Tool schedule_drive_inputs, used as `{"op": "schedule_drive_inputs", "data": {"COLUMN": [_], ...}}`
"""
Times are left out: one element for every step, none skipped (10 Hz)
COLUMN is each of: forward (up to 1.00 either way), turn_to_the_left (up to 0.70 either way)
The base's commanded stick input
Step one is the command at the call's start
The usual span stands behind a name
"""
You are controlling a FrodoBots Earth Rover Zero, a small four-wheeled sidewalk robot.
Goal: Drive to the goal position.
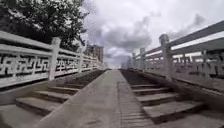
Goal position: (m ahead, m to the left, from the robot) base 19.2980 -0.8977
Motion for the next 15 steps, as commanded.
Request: {"op": "schedule_drive_inputs", "data": {"forward": [0.45,0.45,0.45,0.45,0.45,0.45,0.45,0.45,0.45,0.45,0.45,0.45,0.45,0.45,0.45], "turn_to_the_left": [0.0,0.0,0.0,0.0,0.0,0.0,0.0,0.0,0.0,0.0,0.0,0.0,-0.09,-0.24,-0.11]}}
